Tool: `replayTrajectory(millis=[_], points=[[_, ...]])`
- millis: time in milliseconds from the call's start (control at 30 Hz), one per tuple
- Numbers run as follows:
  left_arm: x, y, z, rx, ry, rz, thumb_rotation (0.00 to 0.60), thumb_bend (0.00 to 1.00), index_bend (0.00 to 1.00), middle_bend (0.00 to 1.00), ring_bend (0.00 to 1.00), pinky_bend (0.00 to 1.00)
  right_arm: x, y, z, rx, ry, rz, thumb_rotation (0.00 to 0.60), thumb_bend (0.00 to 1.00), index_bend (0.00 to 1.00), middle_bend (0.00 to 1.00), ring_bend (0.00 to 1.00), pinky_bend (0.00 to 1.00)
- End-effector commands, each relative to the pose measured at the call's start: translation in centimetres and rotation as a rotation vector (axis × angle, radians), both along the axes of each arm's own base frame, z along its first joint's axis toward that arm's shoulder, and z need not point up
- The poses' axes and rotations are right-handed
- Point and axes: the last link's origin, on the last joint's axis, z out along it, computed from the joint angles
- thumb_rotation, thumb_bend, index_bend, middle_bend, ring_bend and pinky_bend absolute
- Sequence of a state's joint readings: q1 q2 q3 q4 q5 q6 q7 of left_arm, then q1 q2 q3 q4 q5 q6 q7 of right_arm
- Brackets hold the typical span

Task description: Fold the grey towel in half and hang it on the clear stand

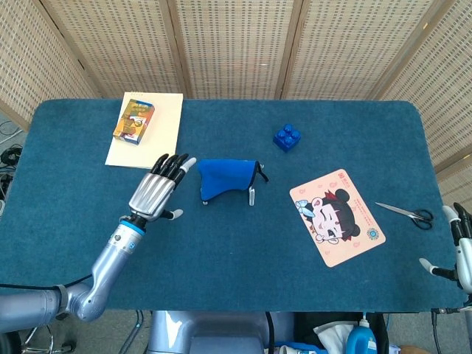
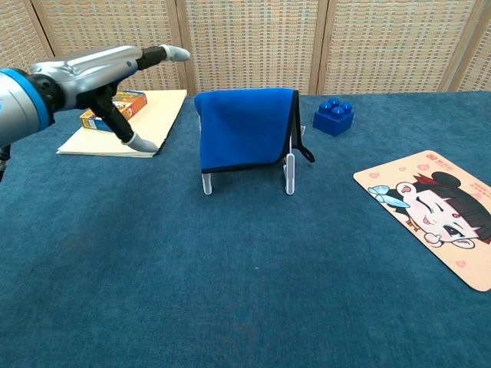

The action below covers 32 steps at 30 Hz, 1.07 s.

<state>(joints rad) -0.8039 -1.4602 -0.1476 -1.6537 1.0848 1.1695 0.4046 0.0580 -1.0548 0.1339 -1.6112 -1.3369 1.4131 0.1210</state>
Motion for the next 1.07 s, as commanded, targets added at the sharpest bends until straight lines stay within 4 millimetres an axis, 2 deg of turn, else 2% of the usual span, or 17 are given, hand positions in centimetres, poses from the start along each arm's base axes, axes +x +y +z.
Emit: replayTrajectory(millis=[33,100,333,500,567,633,733,800,933,1067], points=[[-1.0,0.2,1.3,0.043,-0.037,0.024,0.6,0.04,0.0,0.0,0.0,0.0,0.0,0.0,-0.1,0.002,0.002,0.002,0.6,0.0,0.0,0.0,0.0,0.0],[-2.5,0.3,2.9,0.094,-0.071,0.062,0.6,0.04,0.0,0.0,0.0,0.0,0.1,0.0,-0.1,0.003,0.003,0.005,0.6,0.0,0.0,0.0,0.0,0.0],[-7.0,-0.9,6.2,0.176,-0.094,0.143,0.6,0.04,0.0,0.0,0.0,0.0,0.3,0.1,-0.1,-0.002,0.006,0.012,0.6,0.0,0.0,0.0,0.0,0.0],[-11.4,-3.2,8.8,0.235,-0.093,0.244,0.6,0.04,0.0,0.0,0.0,0.0,0.5,0.1,-0.4,0.001,0.017,0.029,0.6,0.0,0.0,0.0,0.0,0.0],[-14.1,-4.9,10.1,0.276,-0.075,0.306,0.6,0.04,0.0,0.0,0.0,0.0,0.6,0.1,-0.7,0.004,0.03,0.044,0.6,0.0,0.0,0.0,0.0,0.0],[-15.7,-6.8,11.1,0.303,-0.085,0.338,0.6,0.04,0.0,0.0,0.0,0.0,0.7,0.1,-0.9,-0.002,0.043,0.053,0.6,0.0,0.0,0.0,0.0,0.0],[-17.1,-8.7,11.8,0.312,-0.09,0.365,0.6,0.04,0.0,0.0,0.0,0.0,0.8,0.1,-1.0,-0.012,0.055,0.062,0.6,0.0,0.0,0.0,0.0,0.0],[-18.2,-10.7,12.4,0.317,-0.077,0.389,0.6,0.04,0.0,0.0,0.0,0.0,1.0,0.1,-1.1,-0.028,0.068,0.079,0.6,0.0,0.0,0.0,0.0,0.0],[-19.1,-13.7,13.0,0.323,-0.048,0.406,0.6,0.04,0.0,0.0,0.0,0.0,1.2,0.2,-1.2,-0.056,0.101,0.103,0.6,0.0,0.0,0.0,0.0,0.0],[-19.4,-15.5,13.1,0.33,-0.021,0.404,0.6,0.04,0.0,0.0,0.0,0.0,1.3,0.3,-1.4,-0.065,0.114,0.109,0.6,0.0,0.0,0.0,0.0,0.0]])
